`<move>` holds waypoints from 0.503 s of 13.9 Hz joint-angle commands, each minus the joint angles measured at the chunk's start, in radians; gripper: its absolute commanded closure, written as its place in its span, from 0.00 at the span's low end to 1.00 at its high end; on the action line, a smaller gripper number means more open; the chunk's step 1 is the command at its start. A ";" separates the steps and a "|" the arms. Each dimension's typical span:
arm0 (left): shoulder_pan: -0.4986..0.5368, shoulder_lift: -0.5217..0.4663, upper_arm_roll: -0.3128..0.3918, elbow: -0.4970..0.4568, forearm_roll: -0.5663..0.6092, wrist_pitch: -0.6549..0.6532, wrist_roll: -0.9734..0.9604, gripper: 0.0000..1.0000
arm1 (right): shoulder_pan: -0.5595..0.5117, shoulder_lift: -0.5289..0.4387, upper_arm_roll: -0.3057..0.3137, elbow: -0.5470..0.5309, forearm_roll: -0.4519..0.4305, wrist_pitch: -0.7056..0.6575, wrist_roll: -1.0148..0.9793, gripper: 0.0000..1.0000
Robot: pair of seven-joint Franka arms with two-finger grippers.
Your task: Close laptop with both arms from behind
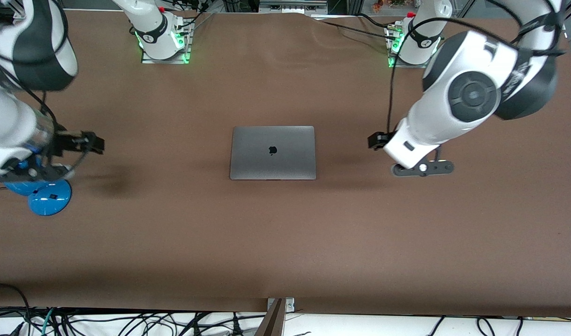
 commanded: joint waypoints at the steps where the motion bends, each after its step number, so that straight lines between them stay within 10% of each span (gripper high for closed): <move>1: -0.014 -0.117 0.069 -0.058 0.019 -0.028 0.144 0.00 | 0.051 -0.150 -0.095 -0.062 0.034 -0.062 -0.018 0.00; 4: -0.025 -0.197 0.143 -0.060 0.008 -0.058 0.251 0.00 | 0.048 -0.343 -0.108 -0.275 0.130 0.011 -0.024 0.00; 7: -0.037 -0.313 0.186 -0.141 0.004 -0.054 0.332 0.00 | 0.033 -0.342 -0.138 -0.300 0.155 0.060 -0.017 0.00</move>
